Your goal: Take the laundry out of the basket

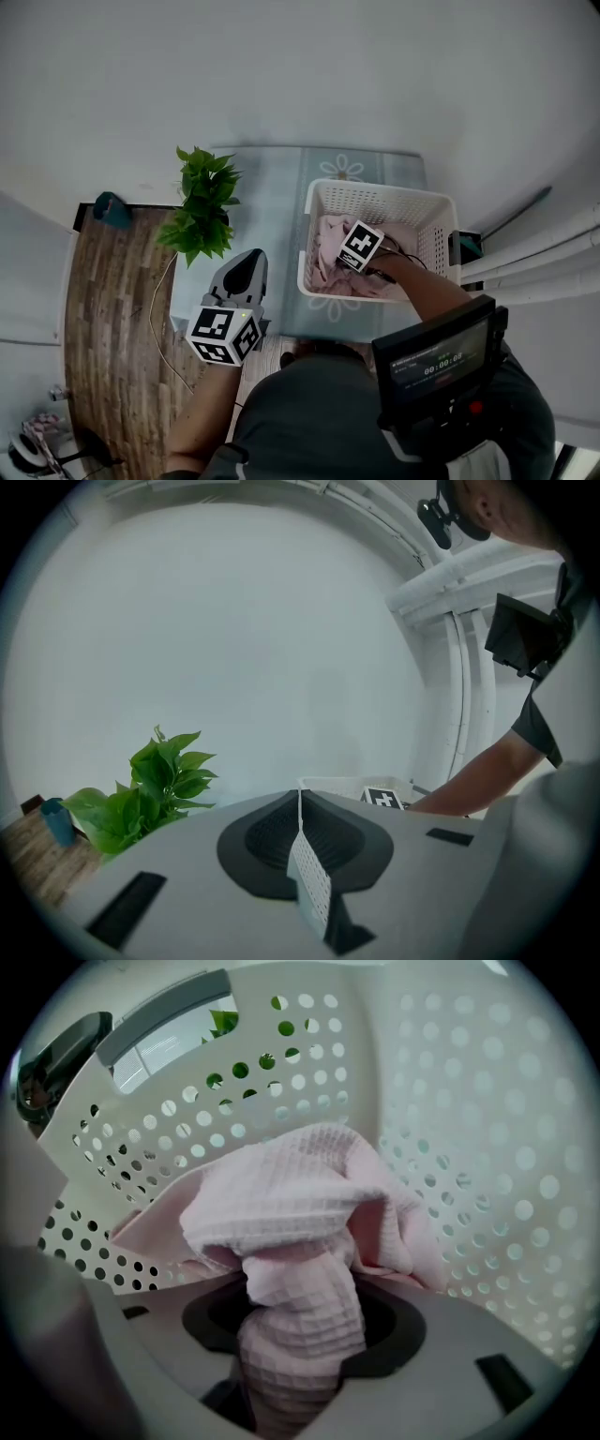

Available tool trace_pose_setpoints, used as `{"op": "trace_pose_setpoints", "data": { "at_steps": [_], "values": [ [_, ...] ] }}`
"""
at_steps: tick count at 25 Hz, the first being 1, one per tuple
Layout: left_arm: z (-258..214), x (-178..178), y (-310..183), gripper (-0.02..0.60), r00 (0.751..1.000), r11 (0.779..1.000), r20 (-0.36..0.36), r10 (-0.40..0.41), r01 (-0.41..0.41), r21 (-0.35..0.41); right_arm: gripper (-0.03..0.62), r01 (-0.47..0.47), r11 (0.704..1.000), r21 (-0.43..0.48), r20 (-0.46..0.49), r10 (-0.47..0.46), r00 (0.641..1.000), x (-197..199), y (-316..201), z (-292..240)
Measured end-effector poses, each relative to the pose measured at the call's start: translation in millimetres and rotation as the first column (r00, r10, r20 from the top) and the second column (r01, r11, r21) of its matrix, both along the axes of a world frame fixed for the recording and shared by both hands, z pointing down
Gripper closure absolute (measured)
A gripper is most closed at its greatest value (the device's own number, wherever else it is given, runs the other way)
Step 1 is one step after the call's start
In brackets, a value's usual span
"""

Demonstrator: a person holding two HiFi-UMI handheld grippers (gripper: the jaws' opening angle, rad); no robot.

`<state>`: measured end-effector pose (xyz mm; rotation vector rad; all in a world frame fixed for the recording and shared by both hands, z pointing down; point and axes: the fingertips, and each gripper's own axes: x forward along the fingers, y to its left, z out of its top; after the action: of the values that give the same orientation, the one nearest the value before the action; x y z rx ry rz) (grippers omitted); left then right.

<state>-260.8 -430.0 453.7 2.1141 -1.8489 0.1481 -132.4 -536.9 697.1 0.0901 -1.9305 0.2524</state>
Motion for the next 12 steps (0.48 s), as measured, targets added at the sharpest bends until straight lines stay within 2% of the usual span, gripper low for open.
{"op": "trace_pose_setpoints", "data": {
  "at_steps": [5, 12],
  "values": [
    [-6.0, -1.5, 5.3, 0.571, 1.000, 1.000, 0.000, 0.002, -0.002, 0.015, 0.383, -0.063, 0.998, -0.015, 0.051, 0.063, 0.997, 3.1, 3.9, -6.9],
    [-26.2, -11.7, 17.5, 0.571, 1.000, 0.998, 0.010, -0.027, 0.027, 0.059, 0.397, -0.170, 0.984, -0.060, 0.222, 0.179, 0.959, 12.4, -7.3, -50.3]
  ]
}}
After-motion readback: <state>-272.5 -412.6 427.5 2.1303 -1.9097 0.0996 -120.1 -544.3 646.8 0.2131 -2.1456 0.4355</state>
